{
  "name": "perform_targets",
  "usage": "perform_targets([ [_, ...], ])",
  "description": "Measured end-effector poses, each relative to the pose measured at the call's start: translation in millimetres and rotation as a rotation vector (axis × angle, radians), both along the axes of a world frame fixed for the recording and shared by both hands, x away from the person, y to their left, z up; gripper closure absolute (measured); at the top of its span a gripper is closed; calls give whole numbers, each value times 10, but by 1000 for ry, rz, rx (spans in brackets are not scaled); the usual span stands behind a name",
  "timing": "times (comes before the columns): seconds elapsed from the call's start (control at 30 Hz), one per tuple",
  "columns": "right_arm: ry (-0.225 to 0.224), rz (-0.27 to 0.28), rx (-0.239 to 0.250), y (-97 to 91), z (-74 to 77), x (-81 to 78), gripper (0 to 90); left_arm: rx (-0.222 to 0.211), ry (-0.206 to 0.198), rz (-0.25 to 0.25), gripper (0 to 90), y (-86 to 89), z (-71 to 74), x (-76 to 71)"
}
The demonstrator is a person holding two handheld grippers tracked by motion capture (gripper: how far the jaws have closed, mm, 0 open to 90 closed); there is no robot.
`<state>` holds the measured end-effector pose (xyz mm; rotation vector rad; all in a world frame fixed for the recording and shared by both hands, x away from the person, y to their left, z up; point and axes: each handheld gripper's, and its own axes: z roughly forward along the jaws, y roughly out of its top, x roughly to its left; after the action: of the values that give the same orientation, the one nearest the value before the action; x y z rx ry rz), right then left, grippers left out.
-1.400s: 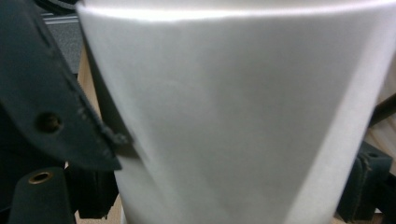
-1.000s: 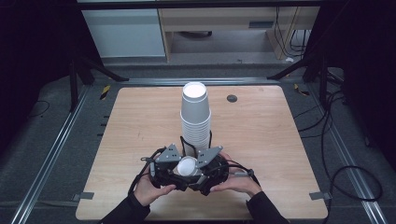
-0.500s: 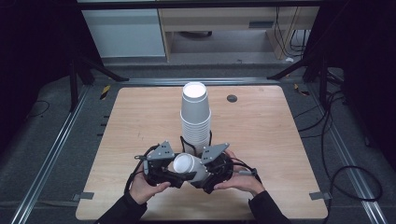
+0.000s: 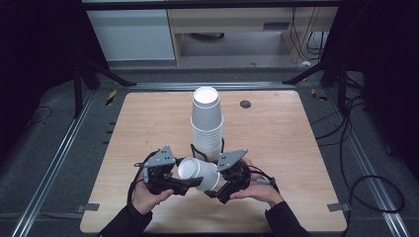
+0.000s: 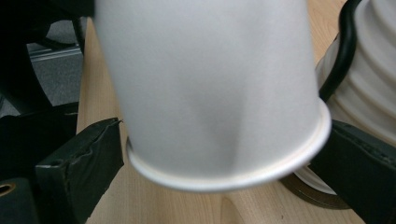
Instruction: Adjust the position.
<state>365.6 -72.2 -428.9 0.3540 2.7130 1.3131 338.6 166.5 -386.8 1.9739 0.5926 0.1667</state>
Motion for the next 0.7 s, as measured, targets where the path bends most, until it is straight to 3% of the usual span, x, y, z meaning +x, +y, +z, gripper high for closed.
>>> perform_targets([
  [0.17,6,11,8,30,-27,2,29,-15,11,-19,223,-33,-14,-9],
  [0.33,8,23,17,45,-45,-3,57,2,12,-28,222,-77,-46,-14],
  [0.7,24,26,18,30,-57,5,87,-3,19,-39,217,-65,-54,3],
])
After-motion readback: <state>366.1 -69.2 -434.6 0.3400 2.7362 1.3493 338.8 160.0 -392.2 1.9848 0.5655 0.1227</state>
